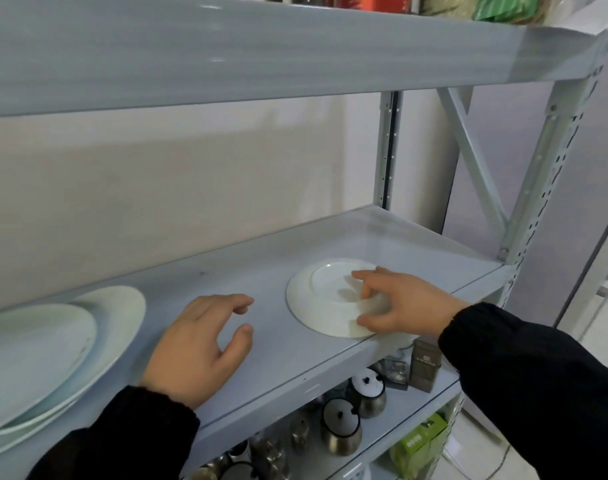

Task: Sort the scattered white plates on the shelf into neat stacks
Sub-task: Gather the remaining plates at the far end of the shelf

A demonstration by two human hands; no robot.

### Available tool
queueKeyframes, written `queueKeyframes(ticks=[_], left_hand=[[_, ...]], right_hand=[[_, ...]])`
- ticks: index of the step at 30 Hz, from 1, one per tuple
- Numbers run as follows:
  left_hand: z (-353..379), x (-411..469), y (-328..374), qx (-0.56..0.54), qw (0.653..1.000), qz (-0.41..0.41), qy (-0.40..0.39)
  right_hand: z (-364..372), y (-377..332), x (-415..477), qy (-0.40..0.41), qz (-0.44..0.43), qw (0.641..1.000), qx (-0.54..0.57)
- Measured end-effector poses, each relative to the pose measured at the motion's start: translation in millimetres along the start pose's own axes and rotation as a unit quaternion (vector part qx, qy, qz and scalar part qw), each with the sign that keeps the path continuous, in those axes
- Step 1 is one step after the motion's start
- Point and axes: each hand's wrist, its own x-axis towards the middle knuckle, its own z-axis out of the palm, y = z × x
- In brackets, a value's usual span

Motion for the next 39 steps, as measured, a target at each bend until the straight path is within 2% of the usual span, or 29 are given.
queueKeyframes(ticks=[6, 14, 17, 21, 27, 31, 35, 37, 39], left_hand=[[-6, -7, 5, -0.022, 0.999, -0.026, 0.038], [-25, -29, -4, 0.041, 0.994, 0.042, 0.087], [-33, -36, -6, 0.037, 0.991, 0.061, 0.115], [-42, -45, -1, 0.030, 0.988, 0.089, 0.121], [-50, -55, -5, 0.028, 0.993, 0.052, 0.100], [-48, -59, -5, 0.022, 0.998, 0.004, 0.053], [-35, -59, -6, 0.021, 0.991, -0.096, -0.096], [-27, -58, -11, 0.051, 0.977, -0.122, -0.170], [-24, -58, -12, 0.074, 0.966, -0.130, -0.212]], right_hand=[[34, -62, 34, -0.066, -0.050, 0.997, -0.011], [55, -121, 84, -0.103, -0.058, 0.991, -0.057], [57, -133, 70, -0.114, -0.074, 0.988, -0.069], [56, -137, 15, -0.127, -0.151, 0.973, -0.121], [65, -136, -5, -0.120, -0.168, 0.966, -0.154], [68, -139, -6, -0.103, -0.166, 0.970, -0.146], [70, -136, -5, -0.083, -0.170, 0.974, -0.124], [70, -133, -3, -0.075, -0.160, 0.980, -0.088], [70, -131, -2, -0.074, -0.150, 0.984, -0.057]])
